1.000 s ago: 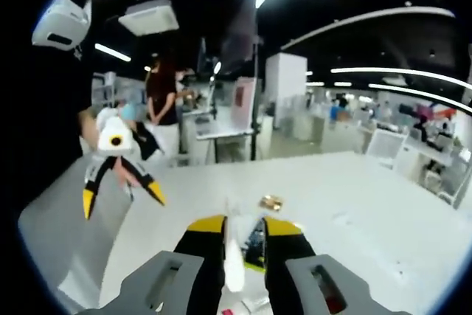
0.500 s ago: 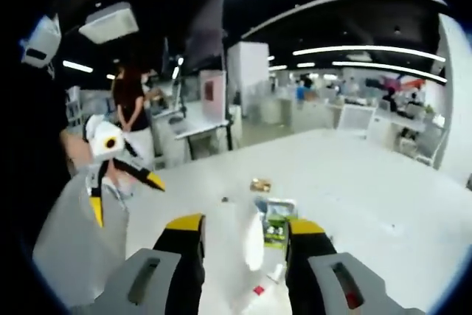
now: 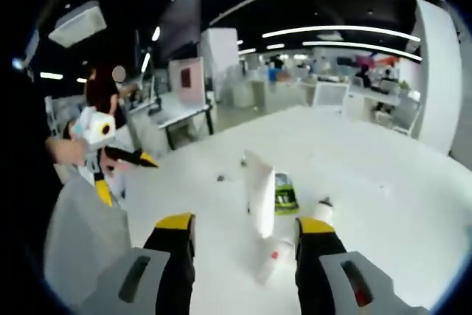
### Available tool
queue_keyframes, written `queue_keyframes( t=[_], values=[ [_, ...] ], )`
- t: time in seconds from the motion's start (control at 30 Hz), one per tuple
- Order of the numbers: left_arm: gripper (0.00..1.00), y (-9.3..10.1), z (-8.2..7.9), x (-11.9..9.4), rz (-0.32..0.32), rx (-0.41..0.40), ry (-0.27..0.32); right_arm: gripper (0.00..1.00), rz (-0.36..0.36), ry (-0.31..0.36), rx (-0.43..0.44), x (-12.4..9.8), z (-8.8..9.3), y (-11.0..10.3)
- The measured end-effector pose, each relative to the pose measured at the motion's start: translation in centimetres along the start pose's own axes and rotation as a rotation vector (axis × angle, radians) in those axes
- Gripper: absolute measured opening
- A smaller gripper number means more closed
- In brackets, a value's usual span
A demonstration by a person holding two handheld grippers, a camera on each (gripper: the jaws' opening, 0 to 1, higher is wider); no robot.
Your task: Arrange the skincare products in the storage area until every visible bottle or jar stands upright without overlapping.
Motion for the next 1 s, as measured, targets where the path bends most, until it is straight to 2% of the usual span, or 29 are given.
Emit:
queue_keyframes(
  t=[0.17, 0.37, 0.53, 0.77, 1.0],
  values=[
    [0.91, -0.3, 0.2, -0.4, -0.02, -0.009, -0.001, 0.57, 0.05, 0.013, 0.084, -0.4, 0.8, -1.2],
    [0.89, -0.3, 0.4, -1.0, -0.029, -0.015, -0.005, 0.64, 0.052, -0.024, 0.163, -1.1, 2.2, -3.3],
    [0.88, -0.4, 0.6, -1.6, -0.038, -0.021, -0.005, 0.72, 0.095, -0.016, 0.205, -2.0, 2.6, -4.3],
    [0.88, -0.9, 0.7, -2.8, -0.06, -0.029, 0.002, 0.88, 0.159, -0.016, 0.273, -3.6, 3.3, -5.9],
    [0.88, -1.6, 1.1, -4.3, -0.096, -0.047, 0.011, 0.94, 0.186, -0.017, 0.312, -5.1, 3.6, -8.5]
  ],
)
Point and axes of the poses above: the point that each gripper's makers call its tool centre point, and the gripper's own axes: x roughly forward along the fingers, y roughly to its right, z roughly out of its underside, the point moved 4 cm from there along -x, roughly backward along the fingers, and after that the axes turned 14 degrees about -x, right-handed, at the moved point
